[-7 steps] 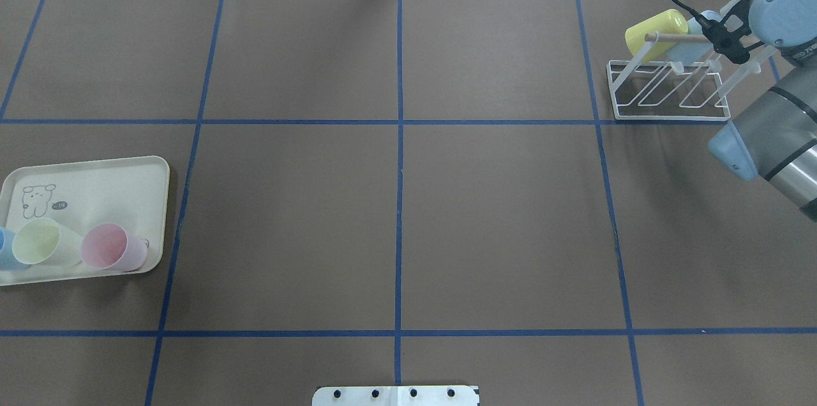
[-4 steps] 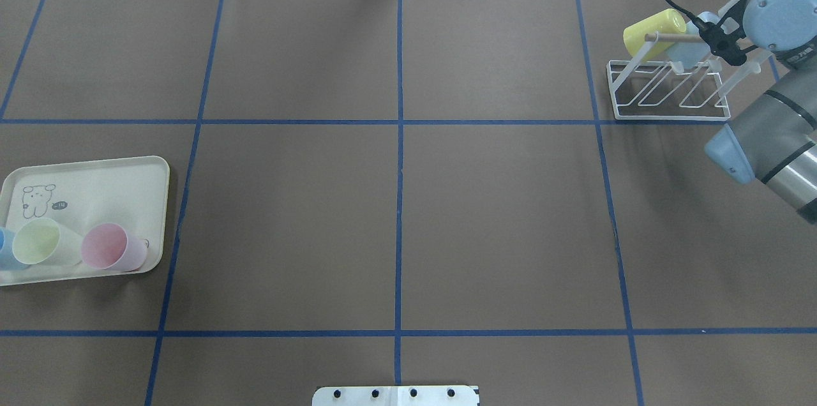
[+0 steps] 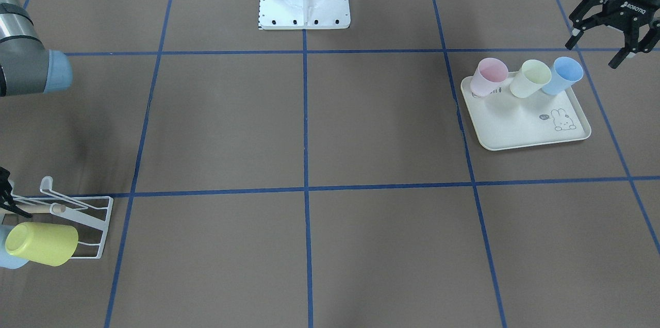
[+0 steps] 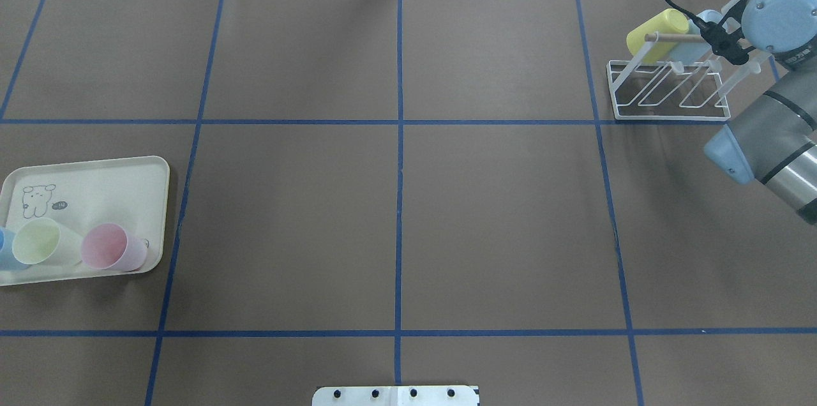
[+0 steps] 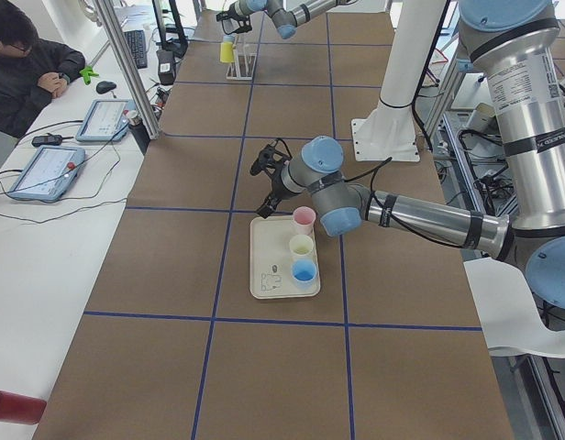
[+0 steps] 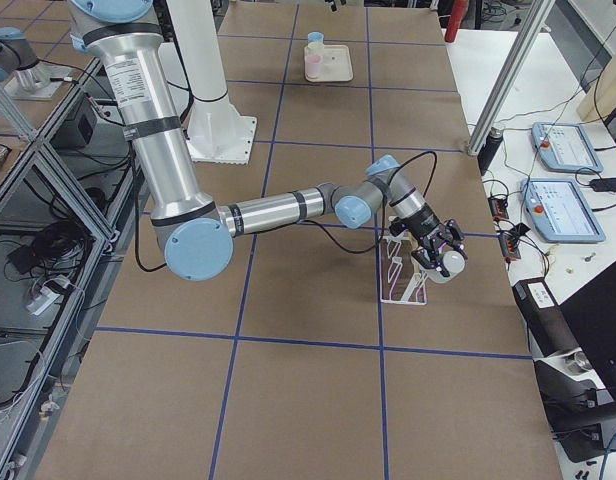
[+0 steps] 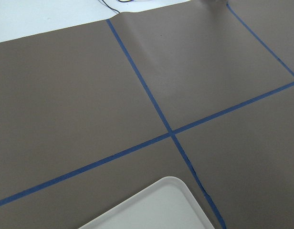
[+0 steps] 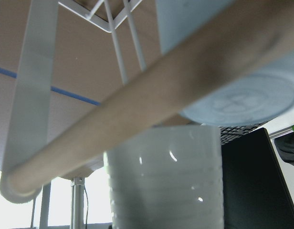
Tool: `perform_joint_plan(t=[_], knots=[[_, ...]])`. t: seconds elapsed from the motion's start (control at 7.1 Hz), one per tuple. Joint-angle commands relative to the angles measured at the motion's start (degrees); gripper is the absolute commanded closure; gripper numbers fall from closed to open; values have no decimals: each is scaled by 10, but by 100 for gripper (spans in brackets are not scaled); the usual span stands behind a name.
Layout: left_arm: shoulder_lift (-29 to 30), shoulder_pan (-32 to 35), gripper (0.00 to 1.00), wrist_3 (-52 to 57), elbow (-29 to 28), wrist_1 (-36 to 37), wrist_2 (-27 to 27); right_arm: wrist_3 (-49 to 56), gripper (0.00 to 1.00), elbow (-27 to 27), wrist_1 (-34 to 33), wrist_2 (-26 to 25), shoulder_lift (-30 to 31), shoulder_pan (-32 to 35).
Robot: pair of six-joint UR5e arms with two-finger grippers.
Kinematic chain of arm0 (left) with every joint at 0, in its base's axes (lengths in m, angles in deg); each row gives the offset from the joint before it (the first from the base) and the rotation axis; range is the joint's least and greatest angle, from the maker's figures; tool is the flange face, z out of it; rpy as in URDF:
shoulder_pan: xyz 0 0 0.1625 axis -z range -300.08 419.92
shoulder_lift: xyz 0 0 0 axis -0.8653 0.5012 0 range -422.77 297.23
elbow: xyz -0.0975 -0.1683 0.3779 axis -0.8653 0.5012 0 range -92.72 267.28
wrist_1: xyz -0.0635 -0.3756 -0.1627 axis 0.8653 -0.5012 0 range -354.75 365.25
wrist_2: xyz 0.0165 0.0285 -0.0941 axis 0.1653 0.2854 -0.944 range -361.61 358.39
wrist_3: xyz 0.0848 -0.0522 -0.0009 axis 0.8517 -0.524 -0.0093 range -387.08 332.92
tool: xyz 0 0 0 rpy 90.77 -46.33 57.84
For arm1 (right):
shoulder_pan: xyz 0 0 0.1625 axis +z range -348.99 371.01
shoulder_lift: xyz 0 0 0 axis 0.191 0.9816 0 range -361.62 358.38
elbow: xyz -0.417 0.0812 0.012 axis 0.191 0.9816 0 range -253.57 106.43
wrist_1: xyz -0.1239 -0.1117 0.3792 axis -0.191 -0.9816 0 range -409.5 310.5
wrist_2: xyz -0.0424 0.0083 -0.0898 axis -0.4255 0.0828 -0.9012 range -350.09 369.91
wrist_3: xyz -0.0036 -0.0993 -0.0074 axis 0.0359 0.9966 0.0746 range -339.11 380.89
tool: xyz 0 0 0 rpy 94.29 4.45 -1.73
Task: Transfer IKEA cup to right arm and place on rack
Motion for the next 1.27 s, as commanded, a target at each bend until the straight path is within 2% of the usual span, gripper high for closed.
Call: perform_joint_plan(t=[0.0,1.13], knots=[[1,0,0,0,0,0,-1,11,100,0,0,-21,0,1],[0,0,0,0,-1,0,-1,10,100,0,-4,-87,0,-33]])
